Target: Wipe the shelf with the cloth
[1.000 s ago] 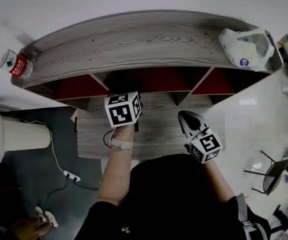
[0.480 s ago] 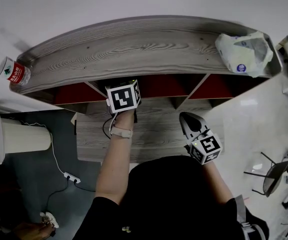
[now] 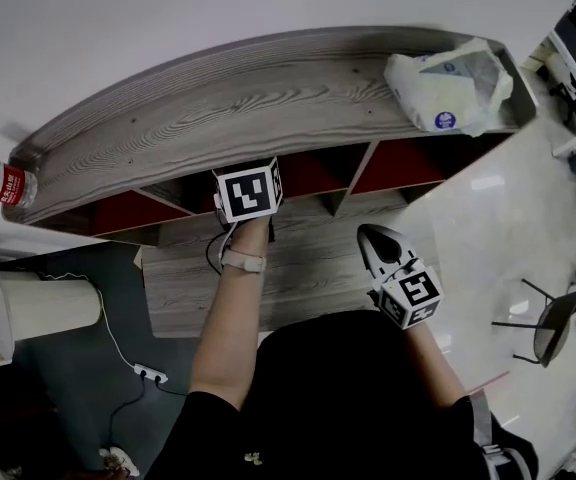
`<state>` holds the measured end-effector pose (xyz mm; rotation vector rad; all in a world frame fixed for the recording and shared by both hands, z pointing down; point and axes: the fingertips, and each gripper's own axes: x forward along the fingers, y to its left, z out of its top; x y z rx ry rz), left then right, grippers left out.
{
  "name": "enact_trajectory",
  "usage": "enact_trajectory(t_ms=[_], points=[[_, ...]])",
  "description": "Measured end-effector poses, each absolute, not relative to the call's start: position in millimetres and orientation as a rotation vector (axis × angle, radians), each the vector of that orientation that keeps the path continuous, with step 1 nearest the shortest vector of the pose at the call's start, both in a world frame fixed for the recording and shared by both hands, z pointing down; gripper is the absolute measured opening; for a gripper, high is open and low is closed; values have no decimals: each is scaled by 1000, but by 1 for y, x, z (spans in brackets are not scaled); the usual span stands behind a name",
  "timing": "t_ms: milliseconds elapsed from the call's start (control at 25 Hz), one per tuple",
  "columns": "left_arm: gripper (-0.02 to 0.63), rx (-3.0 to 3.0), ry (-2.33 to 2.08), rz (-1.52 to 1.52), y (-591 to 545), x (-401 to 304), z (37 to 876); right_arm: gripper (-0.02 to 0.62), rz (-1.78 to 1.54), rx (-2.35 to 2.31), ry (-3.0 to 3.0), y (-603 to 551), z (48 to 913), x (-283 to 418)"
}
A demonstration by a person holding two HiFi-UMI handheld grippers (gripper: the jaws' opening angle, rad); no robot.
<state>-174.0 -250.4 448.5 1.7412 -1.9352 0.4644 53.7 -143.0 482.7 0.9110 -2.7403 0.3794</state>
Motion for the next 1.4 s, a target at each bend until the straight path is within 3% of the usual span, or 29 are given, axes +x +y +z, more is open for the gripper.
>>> enact_trajectory(t_ms=[480, 840, 1400], points=[[152, 1970, -1778, 544, -292, -72, 454, -2, 406, 1185, -2639, -142, 481, 128], [150, 2037, -1738, 547, -295, -53, 442, -2, 417, 1279, -2599, -130, 480, 148], [147, 1897, -1374, -412, -266, -54, 405, -2, 412, 1321, -2587, -107, 479, 147]])
